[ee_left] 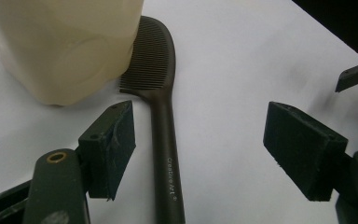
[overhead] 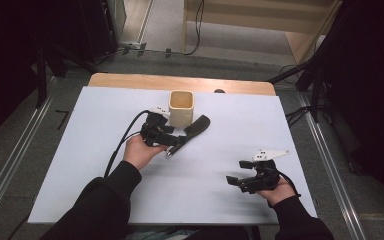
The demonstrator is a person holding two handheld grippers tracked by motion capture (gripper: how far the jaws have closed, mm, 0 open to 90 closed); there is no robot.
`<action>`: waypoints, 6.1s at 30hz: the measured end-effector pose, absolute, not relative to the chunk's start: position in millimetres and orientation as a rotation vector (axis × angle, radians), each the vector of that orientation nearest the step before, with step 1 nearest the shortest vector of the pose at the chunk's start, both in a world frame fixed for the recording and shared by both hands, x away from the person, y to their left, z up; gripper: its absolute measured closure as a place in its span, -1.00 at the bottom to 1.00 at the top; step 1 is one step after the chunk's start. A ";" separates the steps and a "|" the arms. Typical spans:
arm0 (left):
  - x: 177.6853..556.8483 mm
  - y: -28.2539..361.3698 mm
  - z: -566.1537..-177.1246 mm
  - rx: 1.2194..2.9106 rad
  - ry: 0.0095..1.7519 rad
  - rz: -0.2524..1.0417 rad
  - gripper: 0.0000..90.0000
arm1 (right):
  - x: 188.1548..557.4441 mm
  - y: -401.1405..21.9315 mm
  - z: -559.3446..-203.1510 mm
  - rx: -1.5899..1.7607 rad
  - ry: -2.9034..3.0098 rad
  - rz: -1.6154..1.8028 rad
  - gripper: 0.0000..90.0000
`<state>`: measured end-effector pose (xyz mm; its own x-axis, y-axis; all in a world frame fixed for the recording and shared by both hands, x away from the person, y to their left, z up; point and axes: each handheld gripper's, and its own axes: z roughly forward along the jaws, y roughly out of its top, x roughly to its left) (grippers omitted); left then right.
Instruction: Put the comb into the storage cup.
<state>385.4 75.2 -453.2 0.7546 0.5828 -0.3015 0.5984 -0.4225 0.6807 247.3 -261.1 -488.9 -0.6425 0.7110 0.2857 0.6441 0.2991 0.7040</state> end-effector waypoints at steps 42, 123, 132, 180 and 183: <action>379.5 74.8 -498.0 2.222 0.923 -0.012 -0.34 | 246.8 -260.1 -488.3 1.279 2.472 1.267 -0.71; 363.4 57.1 -466.8 2.057 0.869 -0.191 0.62 | 248.4 -262.9 -485.2 1.312 2.432 1.294 -0.71; 357.7 41.5 -464.5 2.023 0.857 -0.219 0.62 | 247.0 -263.0 -481.2 1.298 2.402 1.329 -0.71; 338.5 -16.9 -480.9 1.829 0.924 -0.112 0.62 | 277.7 -260.4 -447.4 1.551 2.048 1.381 -0.70; 337.6 -18.2 -483.2 1.820 0.925 -0.119 0.62 | 281.0 -262.7 -447.6 1.573 2.026 1.378 -0.70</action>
<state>337.6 -18.2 -483.2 0.6971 0.5346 -0.4778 0.6380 -0.1583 0.7536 281.0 -262.7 -447.6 -0.3980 0.8496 0.3461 0.6339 -0.0180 0.7732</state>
